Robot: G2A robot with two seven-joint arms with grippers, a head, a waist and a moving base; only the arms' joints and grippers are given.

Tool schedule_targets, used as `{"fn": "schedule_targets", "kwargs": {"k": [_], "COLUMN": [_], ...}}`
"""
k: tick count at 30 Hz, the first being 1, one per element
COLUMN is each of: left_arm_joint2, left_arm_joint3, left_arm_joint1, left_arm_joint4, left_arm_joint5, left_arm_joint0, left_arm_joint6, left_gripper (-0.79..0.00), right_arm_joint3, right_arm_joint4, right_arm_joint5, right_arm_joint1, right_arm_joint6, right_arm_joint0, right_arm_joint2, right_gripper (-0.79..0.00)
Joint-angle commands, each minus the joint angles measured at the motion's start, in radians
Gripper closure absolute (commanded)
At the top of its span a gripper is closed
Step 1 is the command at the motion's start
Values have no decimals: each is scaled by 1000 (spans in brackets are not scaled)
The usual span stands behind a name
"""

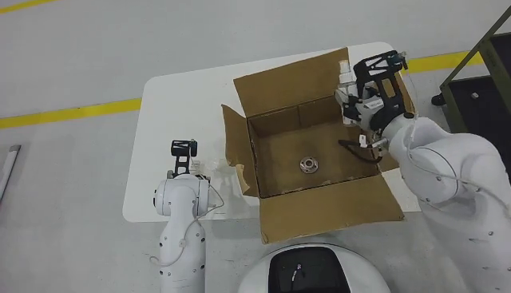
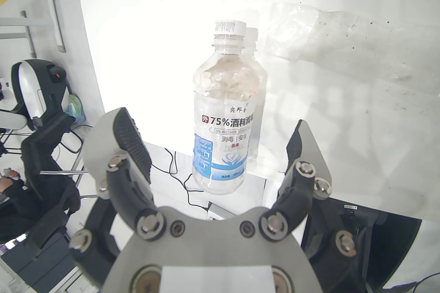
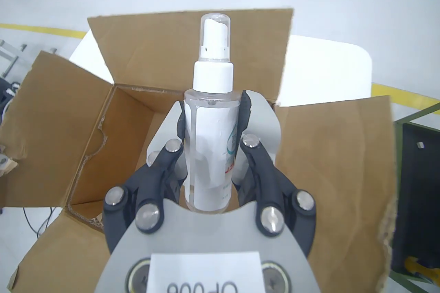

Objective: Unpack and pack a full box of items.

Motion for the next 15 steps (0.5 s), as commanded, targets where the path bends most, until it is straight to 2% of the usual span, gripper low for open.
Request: {"fn": "schedule_targets", "kwargs": {"k": [1,5,8,15], "left_arm_joint2": [0,0,0,0], "left_arm_joint3": [0,0,0,0], "left_arm_joint1": [0,0,0,0], "left_arm_joint4": [0,0,0,0], "left_arm_joint5": [0,0,0,0], "left_arm_joint0": [0,0,0,0], "left_arm_joint6": [0,0,0,0], "left_gripper": [-785,-785,-785,-785], "right_arm_joint3": [-32,-93,-120,-172], "right_arm_joint4": [12,10,-24,-41], "right_arm_joint5": [7,7,-36,-79], "right_arm_joint1": [4,16,28,40], "right_arm_joint6": [11,52,122,189], "right_arm_joint0": [-10,-37,-69,-208], "right_arm_joint2": [62,214,308,438], "right_gripper": [0,0,0,0]}}
